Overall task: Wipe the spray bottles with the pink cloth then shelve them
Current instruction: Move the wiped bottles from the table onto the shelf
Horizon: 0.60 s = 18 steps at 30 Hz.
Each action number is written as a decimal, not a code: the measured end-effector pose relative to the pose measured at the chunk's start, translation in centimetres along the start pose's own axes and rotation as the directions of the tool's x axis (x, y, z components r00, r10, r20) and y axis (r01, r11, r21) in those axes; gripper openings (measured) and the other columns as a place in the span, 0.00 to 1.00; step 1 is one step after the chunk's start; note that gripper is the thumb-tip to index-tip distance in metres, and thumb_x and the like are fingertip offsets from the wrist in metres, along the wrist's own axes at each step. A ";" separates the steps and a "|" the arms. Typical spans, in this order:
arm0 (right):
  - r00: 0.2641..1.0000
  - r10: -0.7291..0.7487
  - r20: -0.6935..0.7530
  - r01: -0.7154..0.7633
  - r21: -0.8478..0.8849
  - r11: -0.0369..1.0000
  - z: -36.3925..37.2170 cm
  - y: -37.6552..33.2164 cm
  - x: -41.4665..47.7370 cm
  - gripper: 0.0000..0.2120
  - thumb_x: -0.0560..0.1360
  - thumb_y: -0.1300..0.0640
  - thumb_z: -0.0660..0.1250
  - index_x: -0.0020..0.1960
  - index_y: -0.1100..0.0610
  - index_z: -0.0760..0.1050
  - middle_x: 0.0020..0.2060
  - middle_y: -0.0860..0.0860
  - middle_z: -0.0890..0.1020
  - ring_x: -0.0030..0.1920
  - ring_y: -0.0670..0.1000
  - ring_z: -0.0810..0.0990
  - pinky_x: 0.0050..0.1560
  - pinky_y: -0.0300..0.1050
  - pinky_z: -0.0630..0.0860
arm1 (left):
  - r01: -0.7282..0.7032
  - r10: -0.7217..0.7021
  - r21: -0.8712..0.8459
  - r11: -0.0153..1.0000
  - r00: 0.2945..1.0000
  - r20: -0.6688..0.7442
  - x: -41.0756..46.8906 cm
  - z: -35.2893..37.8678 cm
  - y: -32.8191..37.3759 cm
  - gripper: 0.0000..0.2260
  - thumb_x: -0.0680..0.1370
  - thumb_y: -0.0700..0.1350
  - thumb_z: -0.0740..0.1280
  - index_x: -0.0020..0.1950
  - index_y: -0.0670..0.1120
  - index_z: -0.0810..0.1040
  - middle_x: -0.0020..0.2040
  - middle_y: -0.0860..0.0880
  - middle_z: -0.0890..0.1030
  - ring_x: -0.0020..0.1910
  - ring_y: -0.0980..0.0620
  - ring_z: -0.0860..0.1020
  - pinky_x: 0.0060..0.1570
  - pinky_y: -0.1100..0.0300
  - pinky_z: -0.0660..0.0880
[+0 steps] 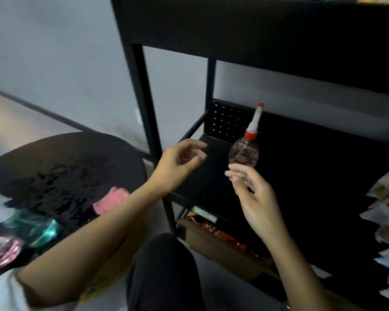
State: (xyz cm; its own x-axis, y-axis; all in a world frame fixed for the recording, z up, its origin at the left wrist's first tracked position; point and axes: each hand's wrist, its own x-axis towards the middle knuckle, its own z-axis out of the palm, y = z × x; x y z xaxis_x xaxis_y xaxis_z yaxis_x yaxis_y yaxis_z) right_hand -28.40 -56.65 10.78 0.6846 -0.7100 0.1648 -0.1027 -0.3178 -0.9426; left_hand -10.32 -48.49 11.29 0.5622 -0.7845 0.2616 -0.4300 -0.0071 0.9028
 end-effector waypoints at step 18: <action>0.930 -0.087 0.357 0.055 0.098 0.994 21.1 -4.8 -3.9 0.12 0.81 0.59 0.61 0.53 0.42 0.75 0.54 0.45 0.82 0.57 0.45 0.80 0.56 0.41 0.75 | 0.348 -0.238 0.061 0.935 0.748 -0.620 -20.8 -24.2 -8.1 0.13 0.77 0.32 0.68 0.45 0.51 0.79 0.46 0.51 0.83 0.45 0.57 0.81 0.46 0.63 0.79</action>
State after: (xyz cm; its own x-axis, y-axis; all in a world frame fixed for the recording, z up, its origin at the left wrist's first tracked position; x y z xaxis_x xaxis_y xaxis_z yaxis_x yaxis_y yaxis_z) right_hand -15.32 -39.06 8.54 0.9032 -0.4087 0.1314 0.0062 -0.2937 -0.9559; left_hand -1.49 -17.10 6.76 0.9606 -0.2009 0.1922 -0.2495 -0.3181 0.9147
